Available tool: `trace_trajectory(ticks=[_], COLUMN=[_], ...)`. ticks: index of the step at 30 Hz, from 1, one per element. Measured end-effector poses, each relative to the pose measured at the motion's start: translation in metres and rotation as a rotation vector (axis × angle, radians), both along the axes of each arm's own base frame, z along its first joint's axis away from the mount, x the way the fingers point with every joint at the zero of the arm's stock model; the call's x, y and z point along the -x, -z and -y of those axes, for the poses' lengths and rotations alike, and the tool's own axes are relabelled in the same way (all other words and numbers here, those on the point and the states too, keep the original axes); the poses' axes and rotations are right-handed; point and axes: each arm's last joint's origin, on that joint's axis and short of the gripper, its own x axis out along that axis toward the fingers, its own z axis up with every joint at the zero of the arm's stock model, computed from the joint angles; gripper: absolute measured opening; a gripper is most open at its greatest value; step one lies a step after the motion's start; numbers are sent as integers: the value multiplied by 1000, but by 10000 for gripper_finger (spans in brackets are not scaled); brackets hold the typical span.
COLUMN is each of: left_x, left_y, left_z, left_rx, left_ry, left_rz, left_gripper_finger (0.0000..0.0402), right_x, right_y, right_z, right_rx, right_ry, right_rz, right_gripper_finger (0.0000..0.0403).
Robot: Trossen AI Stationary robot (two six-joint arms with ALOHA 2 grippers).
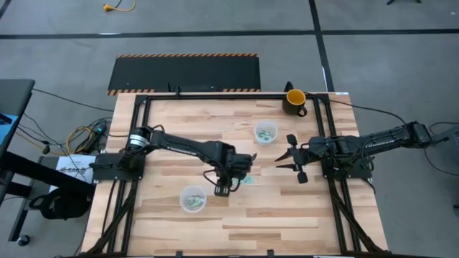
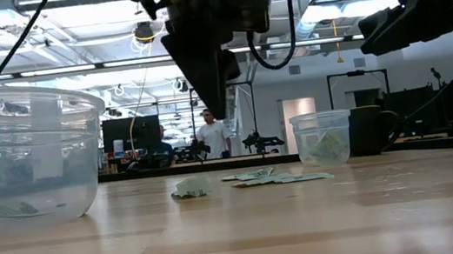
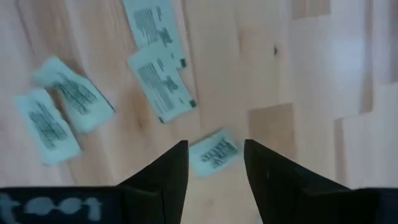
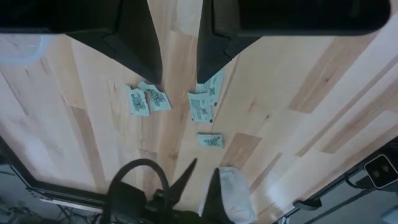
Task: Pick and place Stevia / Truvia into bins
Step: Put the stevia packet into the bottom transparent container
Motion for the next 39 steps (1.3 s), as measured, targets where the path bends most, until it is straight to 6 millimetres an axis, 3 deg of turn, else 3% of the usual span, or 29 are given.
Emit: trace_trajectory(ticks=[6,13,24,34,39], left_x=[1,2,7,10,7], left_y=[0,0,28,32,51], left_z=[8,17,18,19,19], left_rx=[26,18,46,27,36], left_ry=[-167,-237,-329,-357,-360], left_rz=[-33,-33,-70,-86,-145], left_gripper_finger=[145,145,174,194,194], right_x=[1,2,2,2,2], right_y=[2,3,4,4,4], right_z=[0,0,0,0,0], right_rx=[3,4,-35,-73,-73], right_ry=[0,-1,18,36,36], right_rz=[-28,-40,-48,-54,-55], right_gripper_finger=[93,93,93,93,93])
